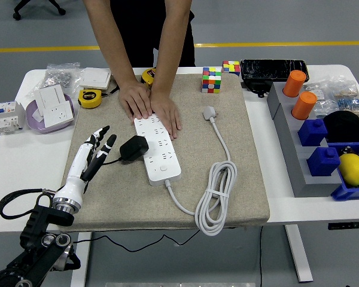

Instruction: Pick up the plug,place it near the board,insert it into the board,press the button

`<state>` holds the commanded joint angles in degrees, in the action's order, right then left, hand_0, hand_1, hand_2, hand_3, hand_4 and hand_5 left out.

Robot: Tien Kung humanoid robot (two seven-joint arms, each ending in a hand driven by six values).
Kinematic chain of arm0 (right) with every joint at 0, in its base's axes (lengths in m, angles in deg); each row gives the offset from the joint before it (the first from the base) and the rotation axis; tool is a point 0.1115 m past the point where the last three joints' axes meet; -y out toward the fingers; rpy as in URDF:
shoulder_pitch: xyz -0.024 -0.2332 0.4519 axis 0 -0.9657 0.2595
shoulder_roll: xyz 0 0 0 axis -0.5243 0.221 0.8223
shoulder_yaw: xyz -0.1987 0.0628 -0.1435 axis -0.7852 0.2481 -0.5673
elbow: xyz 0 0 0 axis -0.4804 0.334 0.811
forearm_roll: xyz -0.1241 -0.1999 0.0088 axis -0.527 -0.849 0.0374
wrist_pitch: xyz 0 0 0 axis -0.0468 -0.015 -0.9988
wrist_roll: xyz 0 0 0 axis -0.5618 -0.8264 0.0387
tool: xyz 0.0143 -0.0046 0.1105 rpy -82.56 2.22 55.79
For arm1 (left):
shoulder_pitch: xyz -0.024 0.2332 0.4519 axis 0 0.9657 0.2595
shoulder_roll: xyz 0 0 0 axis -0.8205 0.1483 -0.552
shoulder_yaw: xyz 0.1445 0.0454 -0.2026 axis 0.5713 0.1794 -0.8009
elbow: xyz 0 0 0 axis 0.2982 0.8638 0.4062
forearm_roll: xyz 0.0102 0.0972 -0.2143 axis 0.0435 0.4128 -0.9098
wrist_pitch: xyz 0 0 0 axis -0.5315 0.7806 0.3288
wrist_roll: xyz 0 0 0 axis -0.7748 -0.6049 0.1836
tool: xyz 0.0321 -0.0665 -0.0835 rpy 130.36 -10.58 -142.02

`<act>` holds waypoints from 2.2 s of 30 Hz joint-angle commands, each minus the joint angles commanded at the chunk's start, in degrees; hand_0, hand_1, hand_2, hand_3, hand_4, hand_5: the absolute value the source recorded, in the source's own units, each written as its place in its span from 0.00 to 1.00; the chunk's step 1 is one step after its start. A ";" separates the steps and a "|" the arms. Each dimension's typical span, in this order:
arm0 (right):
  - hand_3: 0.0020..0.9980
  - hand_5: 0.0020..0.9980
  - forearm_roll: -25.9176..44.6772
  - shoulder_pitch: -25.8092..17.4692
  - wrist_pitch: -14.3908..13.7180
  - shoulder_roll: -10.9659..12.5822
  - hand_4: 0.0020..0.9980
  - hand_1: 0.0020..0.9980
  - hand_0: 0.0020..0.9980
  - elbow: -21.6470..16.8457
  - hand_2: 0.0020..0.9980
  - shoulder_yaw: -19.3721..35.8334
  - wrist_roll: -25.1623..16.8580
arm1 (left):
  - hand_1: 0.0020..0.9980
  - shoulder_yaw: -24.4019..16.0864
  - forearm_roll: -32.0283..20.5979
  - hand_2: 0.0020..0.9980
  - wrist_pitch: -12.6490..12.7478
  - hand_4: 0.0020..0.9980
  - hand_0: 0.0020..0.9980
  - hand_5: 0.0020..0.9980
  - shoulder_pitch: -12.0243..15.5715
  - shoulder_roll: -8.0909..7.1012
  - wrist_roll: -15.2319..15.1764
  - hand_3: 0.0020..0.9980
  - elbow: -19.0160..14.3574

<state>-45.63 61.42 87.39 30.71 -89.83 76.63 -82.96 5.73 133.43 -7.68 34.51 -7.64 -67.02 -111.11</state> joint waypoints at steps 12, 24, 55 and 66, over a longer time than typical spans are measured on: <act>0.85 1.00 0.03 0.01 0.01 -0.14 1.00 0.94 1.00 0.00 0.86 0.29 -0.08 | 1.00 3.48 1.31 0.96 -1.54 1.00 0.99 1.00 -0.80 -0.05 0.69 0.92 1.09; 0.85 1.00 0.55 0.09 -0.06 -0.20 1.00 0.93 1.00 0.00 0.85 0.14 -0.19 | 1.00 4.48 6.94 0.96 -2.43 1.00 0.98 1.00 -3.06 0.30 2.68 0.92 1.47; 0.85 1.00 0.38 0.27 -0.16 0.27 1.00 0.92 1.00 0.00 0.85 0.78 -0.38 | 1.00 8.86 21.10 0.95 -5.71 1.00 0.99 1.00 -9.77 -0.65 8.41 0.92 1.85; 0.85 1.00 0.73 0.58 -0.24 0.44 1.00 0.92 1.00 0.00 0.84 0.78 -0.41 | 1.00 10.57 32.66 0.95 -8.27 1.00 1.00 1.00 -10.90 -1.85 12.89 0.92 -1.52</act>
<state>-44.89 62.00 87.14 31.15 -89.83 77.41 -83.37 16.30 166.09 -15.96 23.60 -9.49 -54.12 -112.63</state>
